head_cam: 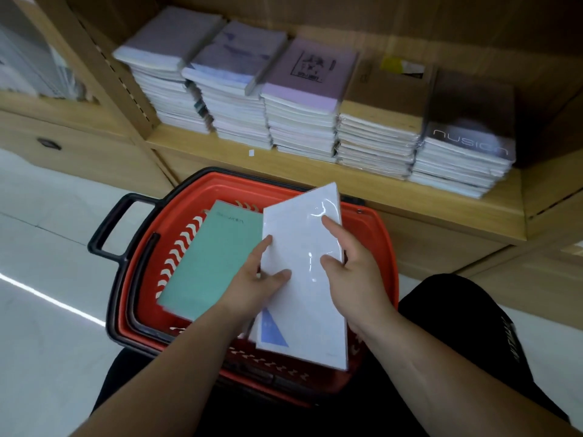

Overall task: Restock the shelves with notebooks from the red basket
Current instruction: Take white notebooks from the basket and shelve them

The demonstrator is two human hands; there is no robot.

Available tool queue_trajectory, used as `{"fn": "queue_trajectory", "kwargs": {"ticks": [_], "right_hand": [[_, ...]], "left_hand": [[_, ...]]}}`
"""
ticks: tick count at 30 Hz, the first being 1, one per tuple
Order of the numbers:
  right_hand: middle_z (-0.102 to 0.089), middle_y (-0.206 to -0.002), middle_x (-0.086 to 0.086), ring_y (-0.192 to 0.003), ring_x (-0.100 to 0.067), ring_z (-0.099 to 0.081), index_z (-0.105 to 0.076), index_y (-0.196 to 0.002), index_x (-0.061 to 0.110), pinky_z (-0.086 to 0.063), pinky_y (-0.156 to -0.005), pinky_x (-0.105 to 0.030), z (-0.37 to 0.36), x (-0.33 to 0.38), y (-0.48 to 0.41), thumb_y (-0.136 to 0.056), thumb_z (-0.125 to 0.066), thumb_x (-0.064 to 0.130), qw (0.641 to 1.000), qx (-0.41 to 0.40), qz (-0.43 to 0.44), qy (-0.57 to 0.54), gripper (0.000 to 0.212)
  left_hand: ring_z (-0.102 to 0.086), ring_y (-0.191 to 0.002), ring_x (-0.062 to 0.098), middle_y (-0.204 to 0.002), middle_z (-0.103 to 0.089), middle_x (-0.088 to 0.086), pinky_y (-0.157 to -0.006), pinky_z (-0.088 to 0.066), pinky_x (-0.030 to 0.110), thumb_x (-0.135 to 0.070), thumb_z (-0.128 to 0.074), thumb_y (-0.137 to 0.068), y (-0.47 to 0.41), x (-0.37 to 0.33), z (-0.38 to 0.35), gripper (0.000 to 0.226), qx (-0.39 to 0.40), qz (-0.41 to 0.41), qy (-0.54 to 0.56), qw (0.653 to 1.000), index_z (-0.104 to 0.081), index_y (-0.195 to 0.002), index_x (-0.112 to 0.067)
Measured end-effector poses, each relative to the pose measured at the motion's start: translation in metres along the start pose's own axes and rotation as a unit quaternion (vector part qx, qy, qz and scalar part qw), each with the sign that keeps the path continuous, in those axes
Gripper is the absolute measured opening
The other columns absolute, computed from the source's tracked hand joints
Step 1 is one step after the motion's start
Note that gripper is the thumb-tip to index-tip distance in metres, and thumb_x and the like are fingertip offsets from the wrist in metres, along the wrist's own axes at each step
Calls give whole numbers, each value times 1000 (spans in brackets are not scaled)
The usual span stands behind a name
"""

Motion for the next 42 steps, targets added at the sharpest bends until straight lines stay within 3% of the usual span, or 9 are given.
{"fn": "queue_trajectory", "kwargs": {"ticks": [3, 7, 13, 17, 19, 24, 33, 40, 42], "right_hand": [[-63, -128, 17, -72, 11, -57, -44, -148, 43, -42, -65, -7, -19, -2, -9, -97, -52, -3, 1000, -9, 3, -20, 69], [-62, -134, 17, -106, -7, -68, -1, -151, 61, -57, -90, -33, -72, -39, -29, -97, -53, 3, 996, 17, -83, -41, 95], [-60, -134, 9, -102, -14, -62, -14, -158, 40, -53, -76, -28, -143, -73, -51, -94, -51, 3, 989, 43, -130, 53, 83], [-42, -132, -8, -117, -31, -51, -23, -156, 33, -51, -99, -44, -148, -78, -56, -89, -61, 16, 973, -5, -142, 180, 78], [-37, -138, -10, -117, -32, -53, -10, -160, 36, -52, -99, -47, -148, -86, -49, -93, -58, 18, 974, -10, -167, 153, 84], [-53, -141, -6, -112, -31, -62, 19, -156, 40, -56, -93, -51, -152, -102, -39, -97, -51, 25, 977, 5, -188, 103, 93], [-64, -109, -7, -78, -19, -64, 18, -156, 42, -45, -58, -28, -150, -106, -41, -104, -46, 25, 976, 0, -201, 79, 85], [-45, -123, 9, -89, -5, -53, 2, -159, 46, -47, -90, -34, -145, -107, -41, -107, -44, 21, 985, 12, -174, -9, 73], [-44, -134, 11, -105, -11, -52, -2, -159, 49, -46, -95, -33, -143, -109, -39, -108, -42, 23, 985, 12, -171, -29, 70]], "left_hand": [[-63, -108, 17, -123, -57, -11, -81, -60, 32, -22, -69, -96, -2, -12, 43, 63, -33, -14, -6, 999, -42, -139, -57], [-68, -97, 17, -112, -66, -10, -74, -58, 30, -5, -66, -92, -19, -19, 112, 72, -116, -26, -63, 991, -43, -147, -45], [-65, -108, 26, -131, -64, 5, -89, -56, 39, -2, -64, -87, -57, -10, 167, 71, -139, -18, -201, 970, -46, -151, -26], [-42, -133, 41, -144, -42, 16, -104, -48, 53, -25, -67, -89, -76, 10, 170, 75, -137, 23, -335, 932, -35, -156, -30], [-39, -137, 40, -151, -33, 13, -108, -45, 50, -32, -69, -90, -77, 19, 162, 78, -120, 46, -301, 945, -30, -157, -36], [-60, -105, 30, -130, -58, 8, -89, -54, 40, -39, -66, -95, -74, 27, 151, 75, -74, 48, -267, 960, -22, -156, -46], [-60, -118, 34, -134, -63, 10, -102, -50, 45, -33, -59, -99, -58, 32, 150, 72, -101, 30, -287, 952, -19, -159, -39], [-66, -94, 20, -126, -63, 2, -68, -59, 29, -30, -65, -97, -48, 35, 156, 67, -122, 35, -133, 983, -33, -155, -40], [-70, -95, 20, -128, -64, 4, -74, -60, 32, -23, -66, -97, -47, 40, 157, 65, -110, 46, -55, 991, -36, -155, -31]]}}
Point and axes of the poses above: each hand's wrist, its own y-axis away from the middle knuckle, its own z-axis out of the back of the hand, x = y × z, the point moved 9 cm from there along -y, towards the middle knuckle
